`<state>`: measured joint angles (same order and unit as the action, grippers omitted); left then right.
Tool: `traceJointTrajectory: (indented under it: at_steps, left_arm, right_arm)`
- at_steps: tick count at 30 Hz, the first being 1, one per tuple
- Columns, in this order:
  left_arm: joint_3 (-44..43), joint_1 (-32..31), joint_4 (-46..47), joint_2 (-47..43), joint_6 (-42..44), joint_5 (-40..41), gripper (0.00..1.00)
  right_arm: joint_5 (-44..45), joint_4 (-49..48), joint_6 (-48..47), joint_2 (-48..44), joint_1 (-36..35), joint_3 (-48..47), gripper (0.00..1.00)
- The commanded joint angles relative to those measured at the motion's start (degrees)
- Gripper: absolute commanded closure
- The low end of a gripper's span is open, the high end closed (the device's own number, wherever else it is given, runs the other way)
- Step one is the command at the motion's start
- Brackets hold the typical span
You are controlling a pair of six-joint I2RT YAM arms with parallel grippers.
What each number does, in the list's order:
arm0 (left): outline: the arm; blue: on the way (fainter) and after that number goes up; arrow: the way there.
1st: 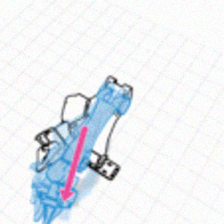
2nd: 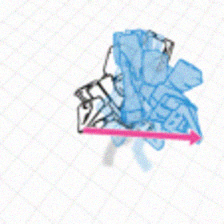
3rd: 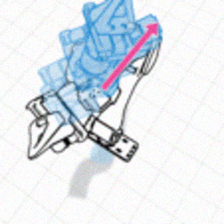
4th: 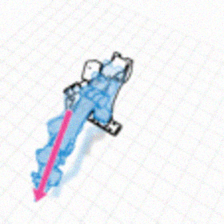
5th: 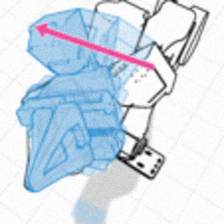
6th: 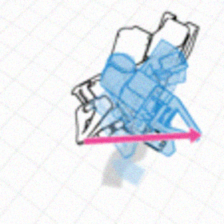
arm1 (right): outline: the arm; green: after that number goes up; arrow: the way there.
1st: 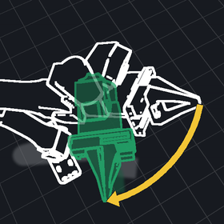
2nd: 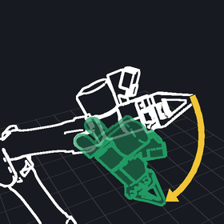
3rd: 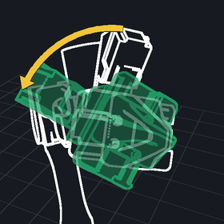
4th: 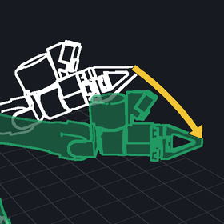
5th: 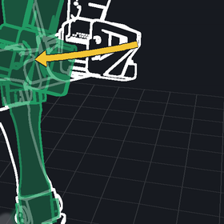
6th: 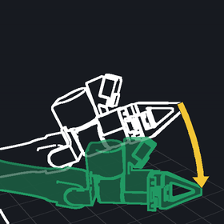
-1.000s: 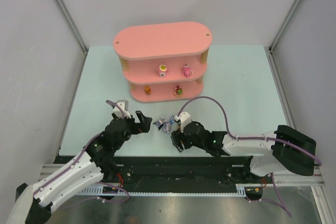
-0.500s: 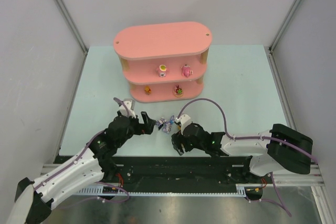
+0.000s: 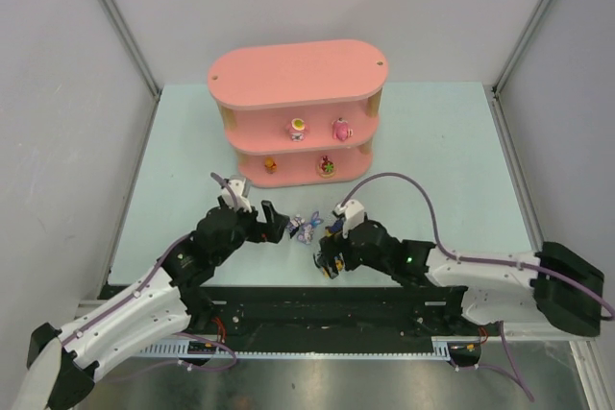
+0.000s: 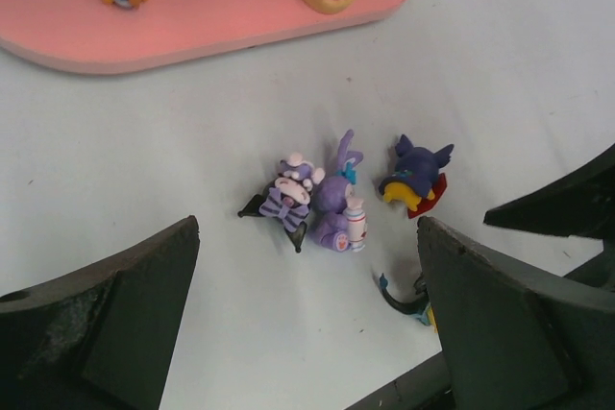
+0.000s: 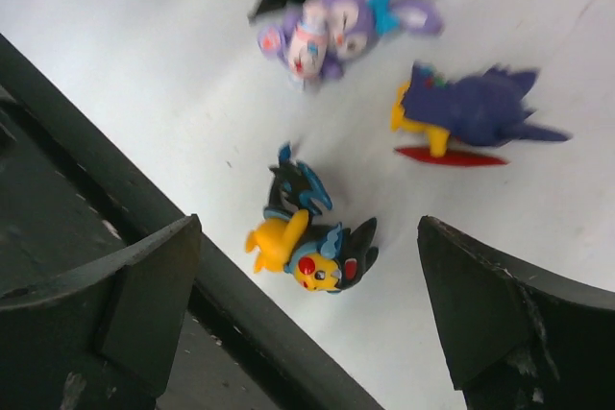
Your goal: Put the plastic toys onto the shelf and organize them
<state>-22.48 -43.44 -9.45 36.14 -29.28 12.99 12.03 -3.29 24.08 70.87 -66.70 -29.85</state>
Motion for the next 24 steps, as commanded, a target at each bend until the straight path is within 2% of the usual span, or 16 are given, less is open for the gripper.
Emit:
traceJointTrajectory:
  at_steps: [1, 5, 6, 11, 15, 24]
  left_arm:
    - [-3.9, -0.4, 3.5, 0.9, 5.4, -4.5, 0.0]
    - [-5.0, -1.1, 7.8, 3.7, 8.9, -9.9, 0.0]
    - [-5.6, -2.2, 8.0, 5.8, 10.4, -10.8, 0.0]
    - [-12.9, -9.9, 4.6, 15.8, 15.9, -6.2, 0.0]
    - [-18.7, -17.9, 1.6, 25.5, 19.7, -1.5, 0.01]
    - [-29.4, -25.6, -6.4, 40.3, 25.1, 0.0, 0.04]
  right_arm:
    - [3.3, 2.8, 2.2, -10.6, 3.0, -0.3, 0.0]
    - [6.4, 10.3, 8.9, -21.0, 9.1, -0.3, 0.0]
    - [7.0, 11.8, 10.7, -25.4, 12.5, -0.3, 0.0]
    - [6.2, 20.8, 15.7, -35.5, 22.7, -0.7, 0.01]
    - [4.2, 24.0, 16.0, -38.1, 27.1, -1.7, 0.01]
    - [4.0, 26.1, 16.1, -39.6, 28.9, -2.0, 0.0]
